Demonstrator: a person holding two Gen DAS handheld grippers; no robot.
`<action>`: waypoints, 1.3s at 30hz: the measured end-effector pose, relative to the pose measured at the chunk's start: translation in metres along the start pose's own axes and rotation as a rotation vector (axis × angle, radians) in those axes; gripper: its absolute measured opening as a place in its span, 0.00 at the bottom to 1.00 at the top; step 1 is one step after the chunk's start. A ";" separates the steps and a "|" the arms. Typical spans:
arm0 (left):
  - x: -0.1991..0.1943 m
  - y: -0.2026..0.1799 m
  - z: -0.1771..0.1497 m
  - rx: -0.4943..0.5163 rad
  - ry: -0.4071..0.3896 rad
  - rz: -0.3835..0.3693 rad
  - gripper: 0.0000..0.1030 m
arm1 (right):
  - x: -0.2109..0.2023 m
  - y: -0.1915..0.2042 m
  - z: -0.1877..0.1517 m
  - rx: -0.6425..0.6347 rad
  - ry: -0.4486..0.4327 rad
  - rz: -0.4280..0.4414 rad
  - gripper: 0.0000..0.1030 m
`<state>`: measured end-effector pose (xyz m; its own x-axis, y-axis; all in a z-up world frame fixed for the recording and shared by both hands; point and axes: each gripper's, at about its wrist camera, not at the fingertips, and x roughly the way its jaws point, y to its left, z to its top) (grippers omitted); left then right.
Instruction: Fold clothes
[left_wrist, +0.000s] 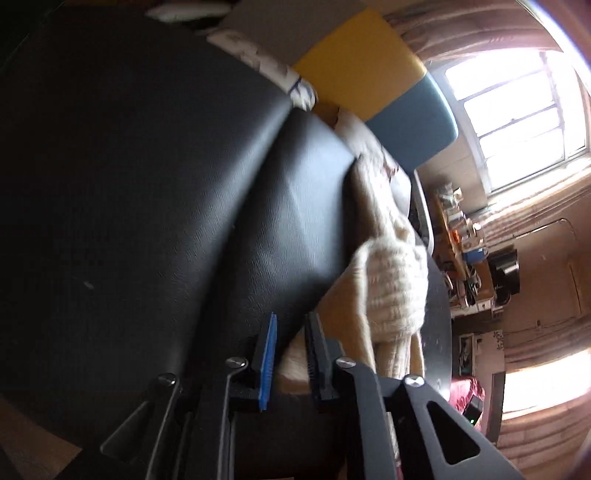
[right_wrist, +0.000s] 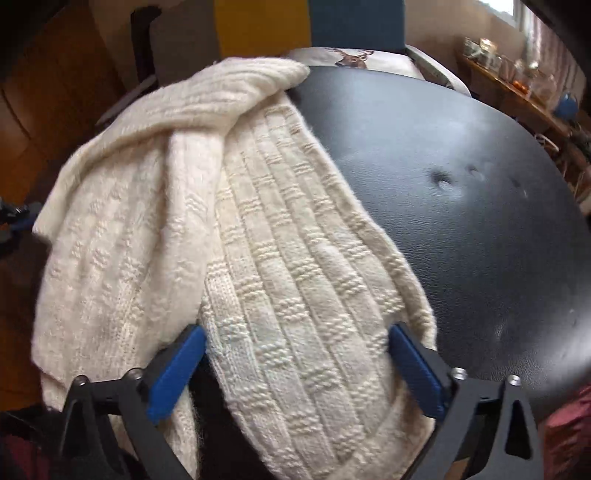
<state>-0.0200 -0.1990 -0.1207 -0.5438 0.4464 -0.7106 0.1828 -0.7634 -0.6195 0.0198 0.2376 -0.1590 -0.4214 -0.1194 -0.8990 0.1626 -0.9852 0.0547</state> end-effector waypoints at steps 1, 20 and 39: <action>-0.005 0.000 0.002 0.022 -0.011 0.018 0.19 | 0.000 0.000 0.001 0.000 0.005 -0.004 1.00; 0.141 -0.115 0.034 0.371 0.279 0.031 0.23 | -0.034 -0.016 -0.068 0.002 0.008 0.012 1.00; 0.121 -0.071 0.049 0.335 0.048 0.299 0.00 | -0.023 0.023 0.060 -0.005 -0.027 0.300 1.00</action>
<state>-0.1391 -0.1139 -0.1459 -0.4674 0.1984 -0.8615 0.0464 -0.9676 -0.2480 -0.0199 0.2102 -0.1108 -0.3774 -0.4086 -0.8310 0.2877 -0.9047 0.3141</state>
